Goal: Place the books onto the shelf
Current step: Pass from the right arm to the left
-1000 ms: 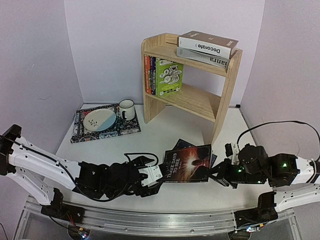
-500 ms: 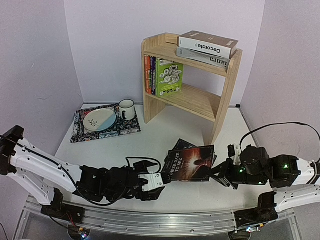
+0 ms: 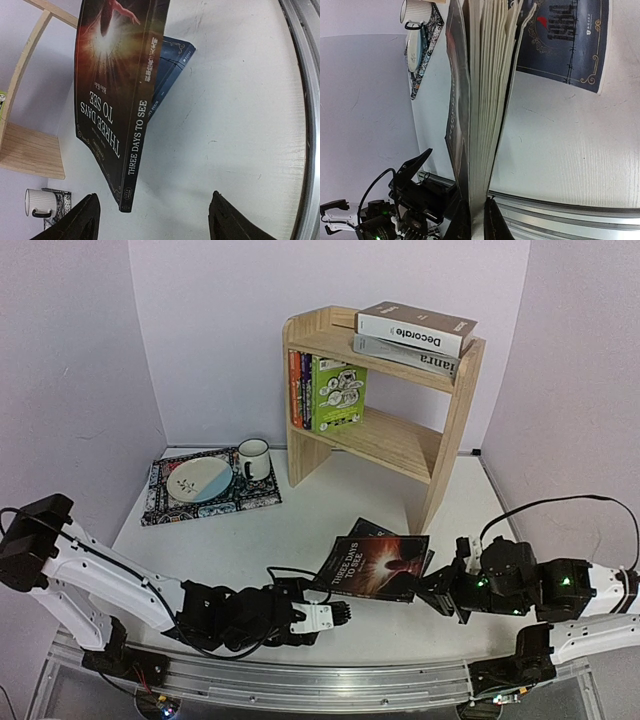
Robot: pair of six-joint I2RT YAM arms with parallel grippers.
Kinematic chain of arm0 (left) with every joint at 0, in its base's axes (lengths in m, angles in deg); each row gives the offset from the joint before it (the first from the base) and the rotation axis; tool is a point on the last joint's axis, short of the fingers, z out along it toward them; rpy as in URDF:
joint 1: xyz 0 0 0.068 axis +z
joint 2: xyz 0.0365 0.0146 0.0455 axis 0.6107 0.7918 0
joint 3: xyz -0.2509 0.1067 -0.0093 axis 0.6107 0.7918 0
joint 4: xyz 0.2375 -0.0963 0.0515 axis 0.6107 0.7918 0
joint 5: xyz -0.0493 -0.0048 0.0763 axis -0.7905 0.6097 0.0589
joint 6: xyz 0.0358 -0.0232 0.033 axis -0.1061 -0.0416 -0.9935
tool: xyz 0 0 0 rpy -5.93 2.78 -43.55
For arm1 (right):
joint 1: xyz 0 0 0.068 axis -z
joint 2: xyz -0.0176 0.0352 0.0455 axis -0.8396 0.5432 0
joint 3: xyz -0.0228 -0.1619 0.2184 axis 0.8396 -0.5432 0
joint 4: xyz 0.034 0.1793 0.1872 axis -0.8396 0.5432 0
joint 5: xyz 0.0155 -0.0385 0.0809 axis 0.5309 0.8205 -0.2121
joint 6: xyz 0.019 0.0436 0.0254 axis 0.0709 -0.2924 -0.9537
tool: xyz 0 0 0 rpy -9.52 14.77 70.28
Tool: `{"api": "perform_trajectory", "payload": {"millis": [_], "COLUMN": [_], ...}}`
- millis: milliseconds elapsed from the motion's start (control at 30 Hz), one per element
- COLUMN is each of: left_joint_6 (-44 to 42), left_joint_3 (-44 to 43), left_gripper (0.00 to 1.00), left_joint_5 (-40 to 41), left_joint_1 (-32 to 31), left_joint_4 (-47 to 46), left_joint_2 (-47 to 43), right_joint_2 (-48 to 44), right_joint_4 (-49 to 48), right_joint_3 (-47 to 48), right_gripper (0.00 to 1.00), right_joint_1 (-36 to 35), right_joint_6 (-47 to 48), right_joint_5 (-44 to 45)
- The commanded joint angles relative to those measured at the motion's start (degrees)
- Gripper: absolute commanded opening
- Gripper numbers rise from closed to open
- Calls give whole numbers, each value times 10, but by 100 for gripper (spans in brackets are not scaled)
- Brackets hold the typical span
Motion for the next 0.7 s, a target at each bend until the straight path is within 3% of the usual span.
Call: {"api": "perform_trajectory", "payload": {"millis": [0,300,467,600,667], "left_joint_6": [-1,-7,-9,-7,-10], "left_joint_3": [-32,-52,-61,-58,-47], "left_gripper": [72,65,48,42,30], "left_joint_5": [7,1,-1,25,25], "left_joint_1": [15,45,56,61,64], "left_joint_4": [-23,-34,-41,-81,-108], "left_joint_2": [16,49,66,74,68], "right_joint_2": [-33,-35,-39,-40,-38], "right_joint_4": [-81,-102,-102,-104,-106], "right_joint_3": [0,-11,-11,-10,-8], "right_gripper": [0,0,0,0,0], "right_joint_1": [0,-1,0,-1,-1], "right_joint_6": [-25,-39,-43,-48,-50], "right_joint_5": [0,-12,-14,-14,-16]}}
